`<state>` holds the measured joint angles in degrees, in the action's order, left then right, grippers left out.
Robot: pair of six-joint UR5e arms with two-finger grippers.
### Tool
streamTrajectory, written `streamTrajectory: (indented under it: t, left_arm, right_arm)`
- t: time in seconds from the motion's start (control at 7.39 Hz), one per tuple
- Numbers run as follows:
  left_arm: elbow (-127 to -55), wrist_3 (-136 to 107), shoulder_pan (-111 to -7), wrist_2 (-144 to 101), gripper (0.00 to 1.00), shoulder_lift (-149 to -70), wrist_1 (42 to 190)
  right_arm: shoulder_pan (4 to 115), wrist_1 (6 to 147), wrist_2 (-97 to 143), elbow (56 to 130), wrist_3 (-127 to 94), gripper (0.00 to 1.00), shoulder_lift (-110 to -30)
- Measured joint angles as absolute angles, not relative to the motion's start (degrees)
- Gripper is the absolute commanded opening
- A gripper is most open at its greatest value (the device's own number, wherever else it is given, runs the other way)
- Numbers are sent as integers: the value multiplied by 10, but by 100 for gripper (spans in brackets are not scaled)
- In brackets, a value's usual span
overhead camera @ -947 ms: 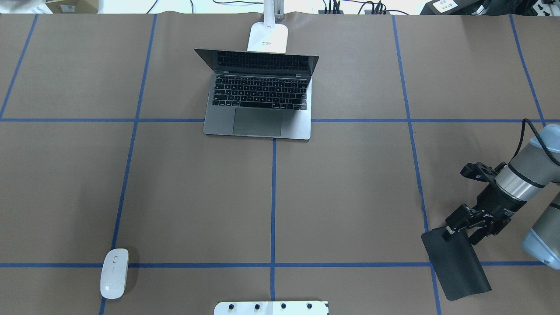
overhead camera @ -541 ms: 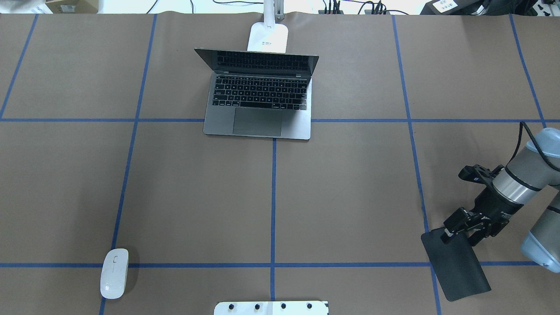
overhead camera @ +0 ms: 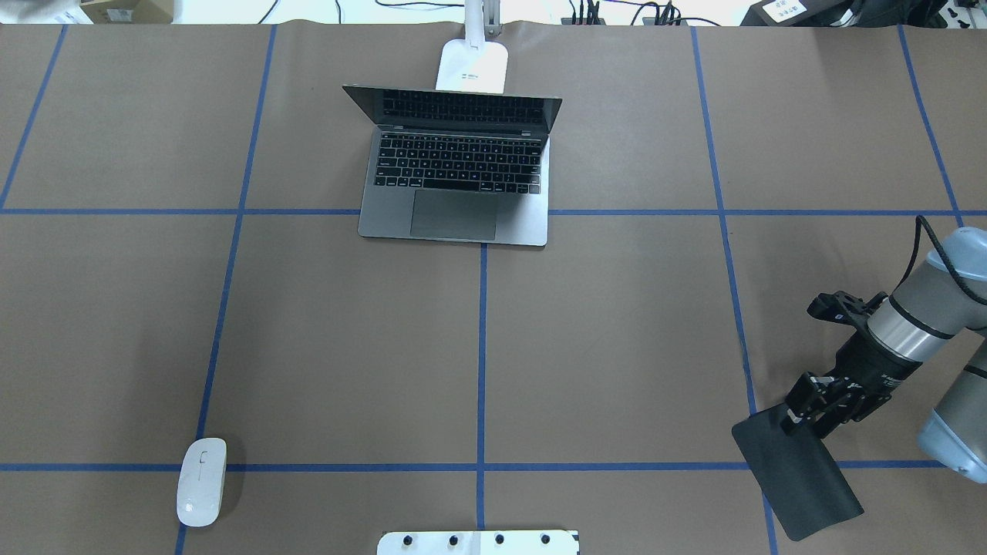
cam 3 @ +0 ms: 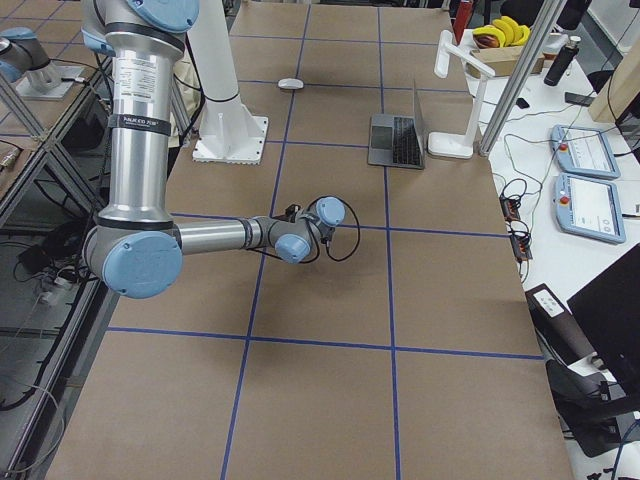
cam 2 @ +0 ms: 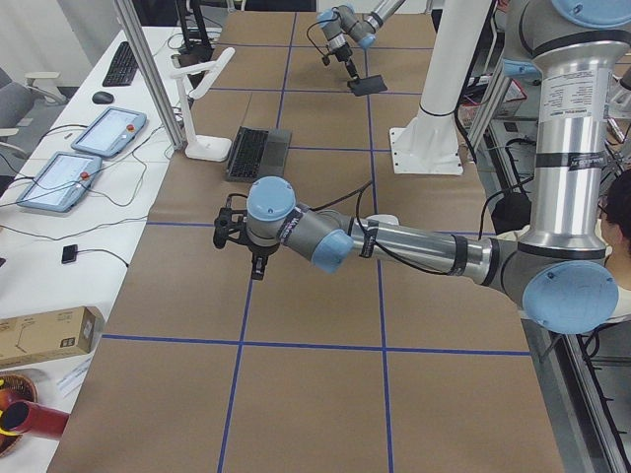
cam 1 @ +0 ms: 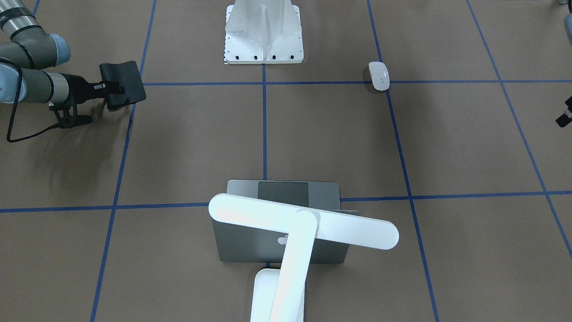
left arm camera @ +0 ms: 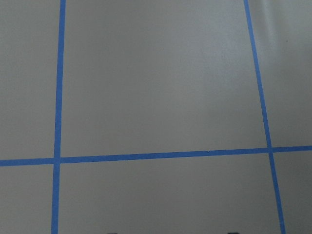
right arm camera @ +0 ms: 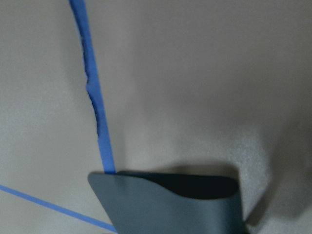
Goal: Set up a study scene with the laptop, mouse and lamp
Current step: 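Lift the black mouse pad and carry it beside the laptop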
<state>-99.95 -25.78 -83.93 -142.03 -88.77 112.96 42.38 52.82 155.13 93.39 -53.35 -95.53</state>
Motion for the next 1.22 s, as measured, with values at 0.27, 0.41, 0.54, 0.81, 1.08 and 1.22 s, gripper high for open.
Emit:
streamTrajectory:
  t: [0.27, 0.41, 0.54, 0.81, 1.08, 1.22]
  left_arm:
    - [-999, -257, -839, -1420, 81, -888, 1129]
    - [-999, -257, -839, -1420, 81, -888, 1129]
    - [-999, -257, -839, -1420, 81, -888, 1129]
    - [-999, -257, -841, -1424, 81, -888, 1129]
    - [-993, -247, -846, -1432, 81, -888, 1129]
    - [-988, -239, -849, -1434, 81, -888, 1129]
  right_arm:
    - [425, 528, 1551, 934, -534, 0, -958]
    - [425, 528, 1551, 934, -534, 0, -959]
    - [426, 528, 1550, 936, -534, 0, -959]
    - [429, 529, 1549, 957, -541, 0, -962]
    - [455, 530, 1551, 1003, -572, 0, -962]
    - [477, 530, 1551, 1022, -583, 0, -961]
